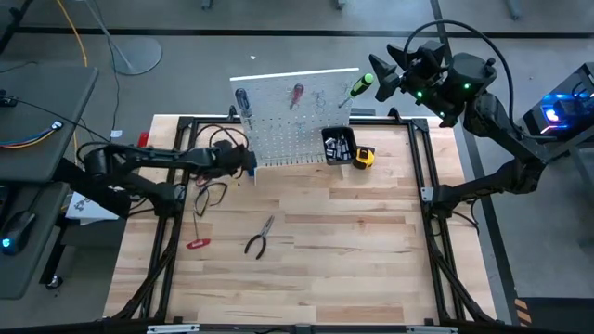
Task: Hang tools onto peg board
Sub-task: Hang the blue screwdriver on the peg board
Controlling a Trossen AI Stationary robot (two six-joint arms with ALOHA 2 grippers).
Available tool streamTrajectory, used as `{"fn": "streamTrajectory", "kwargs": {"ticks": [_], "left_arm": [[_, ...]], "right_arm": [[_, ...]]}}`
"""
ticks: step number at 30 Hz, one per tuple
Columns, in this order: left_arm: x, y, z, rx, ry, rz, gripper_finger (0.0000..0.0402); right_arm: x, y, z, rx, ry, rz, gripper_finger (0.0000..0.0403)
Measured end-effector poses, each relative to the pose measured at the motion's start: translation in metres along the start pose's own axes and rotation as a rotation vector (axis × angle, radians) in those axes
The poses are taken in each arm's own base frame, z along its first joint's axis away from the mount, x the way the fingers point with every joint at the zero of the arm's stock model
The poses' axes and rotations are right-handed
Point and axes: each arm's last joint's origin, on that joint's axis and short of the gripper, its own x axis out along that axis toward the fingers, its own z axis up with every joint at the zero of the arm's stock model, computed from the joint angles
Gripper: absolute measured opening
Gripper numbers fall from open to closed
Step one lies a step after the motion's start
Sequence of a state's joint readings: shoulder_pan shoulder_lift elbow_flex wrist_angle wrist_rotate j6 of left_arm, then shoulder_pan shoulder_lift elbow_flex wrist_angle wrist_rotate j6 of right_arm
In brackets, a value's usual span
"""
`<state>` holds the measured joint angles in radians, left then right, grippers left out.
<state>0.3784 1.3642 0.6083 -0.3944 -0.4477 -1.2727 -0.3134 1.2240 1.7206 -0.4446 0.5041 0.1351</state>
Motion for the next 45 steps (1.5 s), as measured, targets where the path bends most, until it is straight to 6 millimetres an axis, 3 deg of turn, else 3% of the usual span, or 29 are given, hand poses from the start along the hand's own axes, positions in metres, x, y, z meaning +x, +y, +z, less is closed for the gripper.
{"fn": "streamTrajectory", "kwargs": {"ticks": [11, 22, 38, 42, 45], "left_arm": [[0.029, -0.006, 0.003, -0.016, 0.024, -0.002, 0.0223], [0.031, -0.012, 0.004, -0.029, 0.036, -0.074, 0.0223], [0.031, -0.002, 0.0, 0.301, 0.098, 0.007, 0.0221], [0.031, 0.001, -0.001, 0.372, 0.118, 0.025, 0.0189], [0.03, 0.002, -0.002, 0.412, 0.134, 0.037, 0.0131]], "right_arm": [[0.0, 0.0, 0.0, 0.021, 0.003, 0.005, 0.0275], [0.0, 0.0, -0.001, 0.018, 0.008, 0.004, 0.0275], [0.0, 0.0, -0.001, 0.017, 0.01, 0.003, 0.0275], [0.0, 0.0, -0.001, 0.017, 0.01, 0.005, 0.0275], [0.0, 0.0, -0.001, 0.017, 0.011, 0.01, 0.0275]]}}
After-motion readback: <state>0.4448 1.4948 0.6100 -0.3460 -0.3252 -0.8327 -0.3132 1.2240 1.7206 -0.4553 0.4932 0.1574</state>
